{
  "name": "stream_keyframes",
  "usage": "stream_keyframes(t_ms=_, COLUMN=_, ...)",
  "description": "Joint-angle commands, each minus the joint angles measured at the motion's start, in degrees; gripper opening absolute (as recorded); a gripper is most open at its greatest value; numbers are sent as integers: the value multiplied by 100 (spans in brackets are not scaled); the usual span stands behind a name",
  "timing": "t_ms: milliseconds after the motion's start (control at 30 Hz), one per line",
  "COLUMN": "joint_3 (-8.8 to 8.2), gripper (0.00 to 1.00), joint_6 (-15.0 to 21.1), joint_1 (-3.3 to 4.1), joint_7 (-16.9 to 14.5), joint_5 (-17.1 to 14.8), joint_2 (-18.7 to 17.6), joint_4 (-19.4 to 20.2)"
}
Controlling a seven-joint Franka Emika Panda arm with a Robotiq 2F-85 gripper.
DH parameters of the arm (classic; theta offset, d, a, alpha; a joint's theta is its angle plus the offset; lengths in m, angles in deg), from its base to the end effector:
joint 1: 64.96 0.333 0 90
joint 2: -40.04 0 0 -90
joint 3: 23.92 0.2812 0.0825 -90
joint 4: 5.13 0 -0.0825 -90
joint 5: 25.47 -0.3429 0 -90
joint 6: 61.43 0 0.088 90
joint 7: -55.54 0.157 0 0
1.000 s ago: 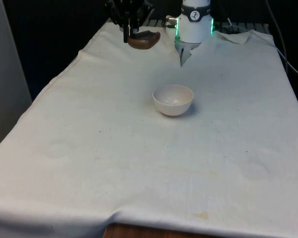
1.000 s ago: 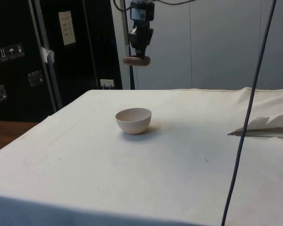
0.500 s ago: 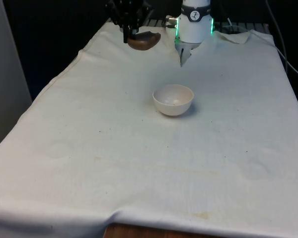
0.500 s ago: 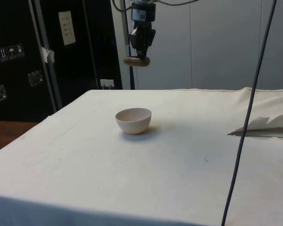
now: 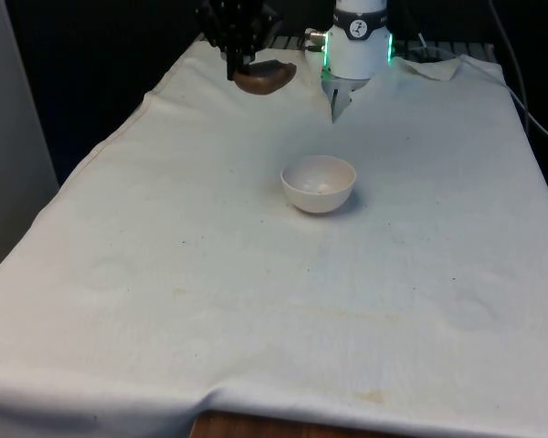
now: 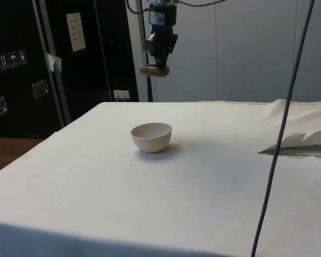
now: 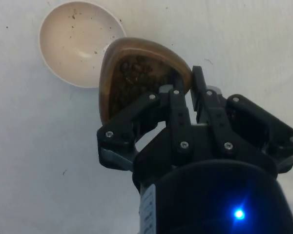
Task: Pour the coffee beans from the cup into the bowl.
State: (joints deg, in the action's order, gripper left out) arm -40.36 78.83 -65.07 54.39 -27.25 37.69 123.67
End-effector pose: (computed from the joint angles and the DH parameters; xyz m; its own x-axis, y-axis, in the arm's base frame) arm 0.4970 -0.1468 0.3068 0.9457 -0.2828 0.1602 -0.2852 -0.9584 -0.0086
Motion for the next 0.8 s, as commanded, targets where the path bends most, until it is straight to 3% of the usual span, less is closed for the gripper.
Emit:
stream_keyframes(t_ms=0, joint_3=-6, gripper=3, joint_6=132, joint_1=6, joint_7=155, joint_5=149, joint_2=29, joint_4=63)
stream_keyframes(t_ms=67, joint_3=11, gripper=3, joint_6=178, joint_1=11, joint_7=218, joint_5=206, joint_2=46, joint_4=103)
stream_keyframes(t_ms=100, joint_3=23, gripper=3, joint_6=92, joint_1=0, joint_7=92, joint_5=74, joint_2=11, joint_4=57)
stream_keyframes(t_ms=133, joint_3=17, gripper=3, joint_6=195, joint_1=11, joint_7=246, joint_5=241, joint_2=52, joint_4=120)
stream_keyframes(t_ms=367, joint_3=80, gripper=3, joint_6=315, joint_1=11, joint_7=493, joint_5=458, joint_2=63, joint_4=201)
stream_keyframes(t_ms=400, joint_3=92, gripper=3, joint_6=235, joint_1=6, joint_7=378, joint_5=332, joint_2=40, joint_4=160)
stream_keyframes(t_ms=433, joint_3=86, gripper=3, joint_6=338, joint_1=11, joint_7=533, joint_5=493, joint_2=63, joint_4=206)
stream_keyframes(t_ms=667, joint_3=132, gripper=3, joint_6=476, joint_1=6, joint_7=859, joint_5=796, joint_2=17, joint_4=258)
stream_keyframes(t_ms=700, joint_3=149, gripper=3, joint_6=378, joint_1=6, joint_7=716, joint_5=647, joint_2=34, joint_4=241)
stream_keyframes(t_ms=733, joint_3=138, gripper=3, joint_6=504, joint_1=6, joint_7=951, joint_5=882, joint_2=0, joint_4=264)
stream_keyframes(t_ms=767, joint_3=138, gripper=3, joint_6=510, joint_1=6, joint_7=997, joint_5=922, joint_2=-6, joint_4=264)
